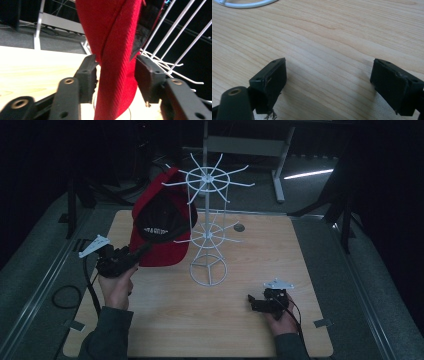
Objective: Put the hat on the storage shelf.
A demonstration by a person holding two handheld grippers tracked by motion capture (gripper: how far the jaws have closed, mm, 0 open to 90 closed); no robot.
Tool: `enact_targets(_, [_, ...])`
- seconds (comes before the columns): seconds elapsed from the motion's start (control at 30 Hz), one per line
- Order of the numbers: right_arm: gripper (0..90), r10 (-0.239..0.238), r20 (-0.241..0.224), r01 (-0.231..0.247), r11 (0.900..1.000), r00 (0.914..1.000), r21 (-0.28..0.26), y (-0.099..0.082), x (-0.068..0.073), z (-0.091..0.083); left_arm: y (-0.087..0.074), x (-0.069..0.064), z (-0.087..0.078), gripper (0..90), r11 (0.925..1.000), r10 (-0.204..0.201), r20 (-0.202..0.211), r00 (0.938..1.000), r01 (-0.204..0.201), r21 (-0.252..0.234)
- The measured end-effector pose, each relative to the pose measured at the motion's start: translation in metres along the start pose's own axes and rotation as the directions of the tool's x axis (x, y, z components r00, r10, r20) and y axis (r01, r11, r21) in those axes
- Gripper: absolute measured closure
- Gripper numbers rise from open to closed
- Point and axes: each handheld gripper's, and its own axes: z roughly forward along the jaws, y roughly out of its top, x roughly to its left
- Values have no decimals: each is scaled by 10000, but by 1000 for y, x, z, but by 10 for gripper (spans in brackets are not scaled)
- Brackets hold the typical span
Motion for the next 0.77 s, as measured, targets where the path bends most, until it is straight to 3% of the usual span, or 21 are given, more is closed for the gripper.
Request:
enact_targets(0.1, [134,9,3,-9,10000,10000,3,0,0,0,1,1,-4,430,9998,174,-279,9995,-176,-93])
enact_targets(0.37, [134,22,5,-22,10000,10000,-2,0,0,0,-3,11,-16,346,10000,58,-740,9972,-64,-72])
enact_targets(0.77, [134,-11,3,11,10000,10000,3,0,0,0,-25,24,-23,330,9995,-304,-1125,9932,313,64])
